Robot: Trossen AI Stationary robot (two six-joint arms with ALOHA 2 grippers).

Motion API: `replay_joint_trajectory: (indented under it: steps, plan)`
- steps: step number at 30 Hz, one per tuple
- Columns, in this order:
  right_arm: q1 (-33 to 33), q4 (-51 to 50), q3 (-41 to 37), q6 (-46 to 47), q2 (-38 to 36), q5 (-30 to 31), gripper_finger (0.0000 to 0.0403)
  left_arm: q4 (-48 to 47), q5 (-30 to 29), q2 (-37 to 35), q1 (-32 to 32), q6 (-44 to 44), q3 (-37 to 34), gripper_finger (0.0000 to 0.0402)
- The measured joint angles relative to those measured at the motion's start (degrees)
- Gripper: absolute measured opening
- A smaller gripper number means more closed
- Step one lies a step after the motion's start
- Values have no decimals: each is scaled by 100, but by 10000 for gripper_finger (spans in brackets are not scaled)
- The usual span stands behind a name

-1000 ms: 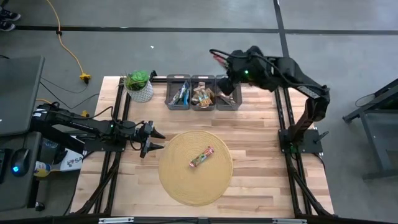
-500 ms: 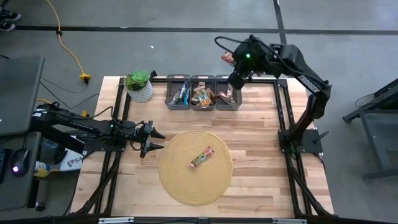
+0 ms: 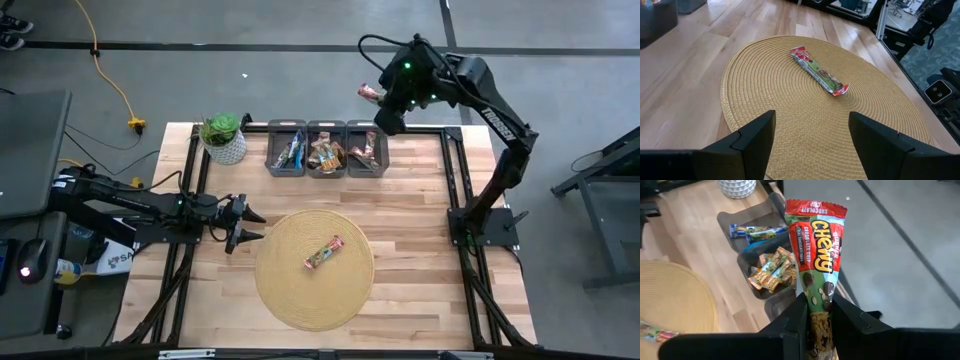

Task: Pick and place Granola Bars by type
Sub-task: Put the red granola bar into the right black bin

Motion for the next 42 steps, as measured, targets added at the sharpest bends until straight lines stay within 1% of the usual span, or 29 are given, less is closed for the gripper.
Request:
replay_joint_trajectory:
  steps: [3, 7, 10, 13, 16, 19, 21, 23, 28, 32, 37, 39, 42]
  plan:
    - [-149, 729, -915, -41, -278, -418, 59, 0, -2, 0, -2, -2, 1, 248]
    - [-256, 2275, -2595, -2, -700, -704, 59, 0, 0, 2, -2, -1, 0, 248]
    - [-314, 3429, -3783, 135, -894, -697, 59, 0, 0, 0, -2, 0, 2, 248]
    - [-370, 4579, -4800, 512, -973, -694, 59, 2, -2, 0, 0, -1, 1, 248]
    - [-469, 5494, -5698, 1102, -977, -559, 59, 0, 0, 0, 0, -1, 1, 248]
    - [-565, 6178, -6474, 1811, -977, -261, 59, 0, 0, 0, -1, -2, 2, 248]
    - [-630, 6448, -6861, 2155, -977, -86, 59, 0, 0, 0, 0, -2, 0, 248]
    - [-672, 6716, -7188, 2390, -977, -51, 59, 0, -1, 1, -2, -1, 1, 248]
    - [-732, 7345, -7683, 2522, -977, -161, 64, 0, 0, 0, 0, 0, 1, 248]
    - [-735, 7488, -7959, 2523, -977, -120, 81, 0, -2, 0, -2, -2, 0, 248]
    - [-735, 7765, -8278, 2363, -975, -116, 114, 0, 0, 2, 0, 0, 2, 248]
    - [-735, 7948, -8337, 2182, -975, -249, 126, 0, -1, 1, 0, -2, 0, 248]
    - [-735, 8271, -8340, 1859, -981, -628, 141, 0, -2, 1, -1, -1, 1, 248]
